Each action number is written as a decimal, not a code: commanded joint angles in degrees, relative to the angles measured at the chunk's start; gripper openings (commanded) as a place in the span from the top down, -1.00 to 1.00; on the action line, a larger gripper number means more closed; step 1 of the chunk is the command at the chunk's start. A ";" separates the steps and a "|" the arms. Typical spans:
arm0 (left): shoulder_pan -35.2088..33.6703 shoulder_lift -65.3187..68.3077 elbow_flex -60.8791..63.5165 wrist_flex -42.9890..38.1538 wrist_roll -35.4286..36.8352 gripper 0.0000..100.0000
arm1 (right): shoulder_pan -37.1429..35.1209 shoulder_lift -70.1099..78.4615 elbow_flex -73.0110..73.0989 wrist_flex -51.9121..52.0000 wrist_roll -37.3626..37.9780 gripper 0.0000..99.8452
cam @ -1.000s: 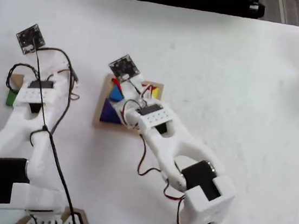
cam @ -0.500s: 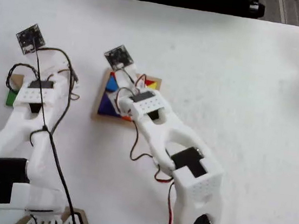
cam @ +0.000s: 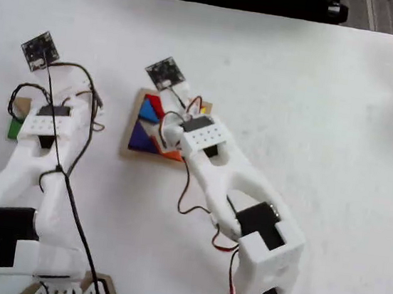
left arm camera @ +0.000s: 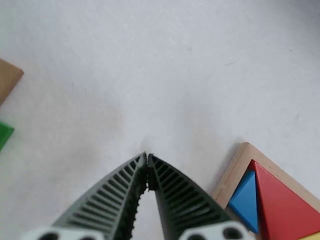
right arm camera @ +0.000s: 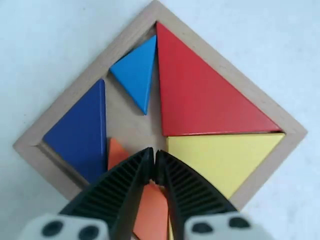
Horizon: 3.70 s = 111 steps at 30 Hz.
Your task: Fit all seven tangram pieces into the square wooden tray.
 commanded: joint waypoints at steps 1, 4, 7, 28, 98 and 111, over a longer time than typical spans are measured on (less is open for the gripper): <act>0.57 -0.22 -1.32 -1.67 -0.70 0.95 | -1.63 -3.12 0.53 -4.70 -0.18 0.97; 0.48 -0.22 -1.32 -1.67 -0.70 0.95 | -1.98 -1.98 0.53 -8.13 -0.35 0.97; 0.48 -0.22 -1.32 -1.67 -0.70 0.95 | -1.89 1.71 0.18 -11.91 -0.18 0.97; 0.40 -0.22 -1.32 -1.49 -0.70 0.95 | -3.74 -0.92 0.09 6.29 0.00 0.97; -30.46 39.78 -51.43 43.52 -36.04 0.47 | 8.57 -16.22 21.45 -11.91 11.52 0.97; -25.80 40.22 -43.60 38.95 -32.88 0.81 | 8.84 -16.22 21.36 -11.91 11.25 0.97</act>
